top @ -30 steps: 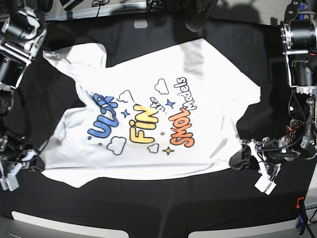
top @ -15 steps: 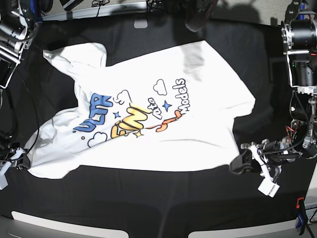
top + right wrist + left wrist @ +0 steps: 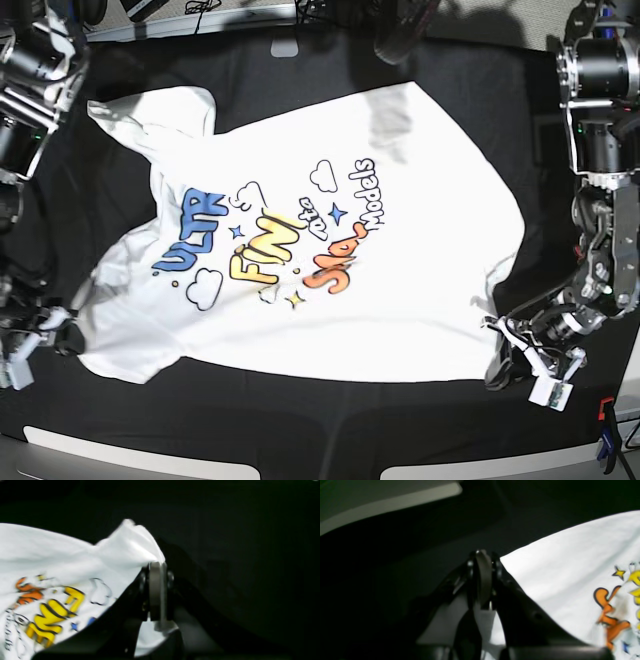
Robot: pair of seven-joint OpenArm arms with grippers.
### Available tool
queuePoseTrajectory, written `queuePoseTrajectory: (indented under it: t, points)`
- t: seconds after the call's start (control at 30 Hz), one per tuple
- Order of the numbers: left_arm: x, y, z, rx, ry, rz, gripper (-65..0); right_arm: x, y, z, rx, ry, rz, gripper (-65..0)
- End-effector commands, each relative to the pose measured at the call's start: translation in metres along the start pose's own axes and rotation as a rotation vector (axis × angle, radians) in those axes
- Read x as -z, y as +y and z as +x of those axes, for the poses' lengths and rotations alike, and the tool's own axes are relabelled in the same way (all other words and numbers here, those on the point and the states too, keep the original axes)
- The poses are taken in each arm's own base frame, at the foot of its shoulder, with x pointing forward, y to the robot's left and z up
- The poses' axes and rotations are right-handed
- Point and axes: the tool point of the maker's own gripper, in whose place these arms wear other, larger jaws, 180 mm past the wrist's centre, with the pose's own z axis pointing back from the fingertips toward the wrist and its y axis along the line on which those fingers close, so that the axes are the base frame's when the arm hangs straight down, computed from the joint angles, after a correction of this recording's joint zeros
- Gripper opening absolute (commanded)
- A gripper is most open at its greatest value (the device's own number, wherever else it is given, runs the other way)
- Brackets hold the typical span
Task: Layout the t-shirt on the table in an organized manner, then fold the t-shirt properly
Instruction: 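Pull both held shirt edges apart and lay the shirt flat, then lower both held shirt edges onto the table and open both grippers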
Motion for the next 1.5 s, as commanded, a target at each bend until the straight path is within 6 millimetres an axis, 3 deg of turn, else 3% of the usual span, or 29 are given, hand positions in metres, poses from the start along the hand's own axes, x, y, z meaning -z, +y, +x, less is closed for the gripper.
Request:
queuePoseTrajectory:
  t: [0.0,0.2,0.3,0.5,0.63,0.77,1.0,1.17,1.47]
  points:
    - [0.000,0.012,0.022,0.015,-0.066,0.026,-65.0,-0.006,-0.001,0.035,-0.019,-0.105,0.000,-65.0]
    - [0.004,0.033,-0.005,0.028,-0.063,0.102,-65.0,0.007,0.011,0.060,-0.068,-0.171,-0.014,-65.0]
    - [0.005,0.036,-0.006,0.023,-0.081,0.108,-65.0,0.016,0.020,0.069,-0.149,-0.142,-0.021,-65.0]
    - [0.009,0.043,0.024,0.045,-0.149,0.115,-65.0,0.049,0.033,0.073,-0.238,-0.052,-0.025,-65.0]
    - [0.013,0.056,0.048,0.110,-0.147,0.138,-65.0,0.070,0.025,0.079,-0.205,-0.024,-0.031,-65.0]
    - [0.018,0.066,0.062,0.100,-0.155,0.152,-65.0,0.079,0.012,0.098,-0.131,-0.033,-0.025,-65.0]
    - [0.023,0.074,0.046,0.055,-0.124,0.160,-65.0,0.085,0.003,0.124,-0.085,-0.041,-0.032,-65.0]
    - [0.023,0.080,0.032,0.027,-0.106,0.180,-65.0,0.092,0.018,0.138,-0.109,-0.053,-0.020,-65.0]
    - [0.013,0.100,0.027,0.056,-0.078,0.244,-65.0,0.105,0.035,0.141,-0.152,-0.057,-0.032,-65.0]
